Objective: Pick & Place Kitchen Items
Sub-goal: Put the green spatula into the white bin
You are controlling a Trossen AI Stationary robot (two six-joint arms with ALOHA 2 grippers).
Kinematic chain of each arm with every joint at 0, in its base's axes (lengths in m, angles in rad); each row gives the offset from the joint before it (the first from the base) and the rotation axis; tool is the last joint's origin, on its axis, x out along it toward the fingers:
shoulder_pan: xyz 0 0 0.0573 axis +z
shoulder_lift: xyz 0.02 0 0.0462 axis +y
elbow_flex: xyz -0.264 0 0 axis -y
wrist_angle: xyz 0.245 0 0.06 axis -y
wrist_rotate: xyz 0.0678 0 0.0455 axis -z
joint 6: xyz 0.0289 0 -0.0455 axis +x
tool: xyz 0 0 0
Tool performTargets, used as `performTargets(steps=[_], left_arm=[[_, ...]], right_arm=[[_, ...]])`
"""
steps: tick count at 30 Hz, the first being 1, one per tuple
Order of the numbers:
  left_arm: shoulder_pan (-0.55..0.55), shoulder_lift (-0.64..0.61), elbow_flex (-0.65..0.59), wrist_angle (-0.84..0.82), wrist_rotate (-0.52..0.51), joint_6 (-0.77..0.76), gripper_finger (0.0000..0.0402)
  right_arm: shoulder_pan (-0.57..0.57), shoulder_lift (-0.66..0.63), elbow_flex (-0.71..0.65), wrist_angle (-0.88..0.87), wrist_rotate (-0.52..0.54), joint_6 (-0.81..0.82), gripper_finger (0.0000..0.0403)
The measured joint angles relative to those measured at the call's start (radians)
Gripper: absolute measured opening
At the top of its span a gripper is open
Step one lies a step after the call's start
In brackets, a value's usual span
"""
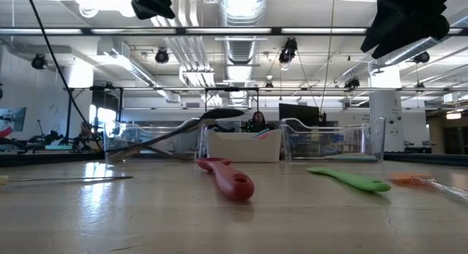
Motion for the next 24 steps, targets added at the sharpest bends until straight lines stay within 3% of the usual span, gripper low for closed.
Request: performTargets(steps=[5, 13, 24], left_arm=[[-0.104, 0.0, -0.137, 0.111, -0.063, -0.048, 0.0156], [-0.169, 0.0, -0.414, 0.473, -0.097, -0.112, 0.0143], [-0.169, 0.0, -0.616, 0.727, -0.105, -0.187, 0.0137]], right_arm=[[-0.004, 0.0, 0.0, 0.116, -0.019, -0.118, 0.0189], [-0.085, 0.017, 0.0, 0.277, -0.196, -0.363, 0.0189], [-0.143, 0.151, 0.0, 0.327, -0.289, -0.421, 0.0196]])
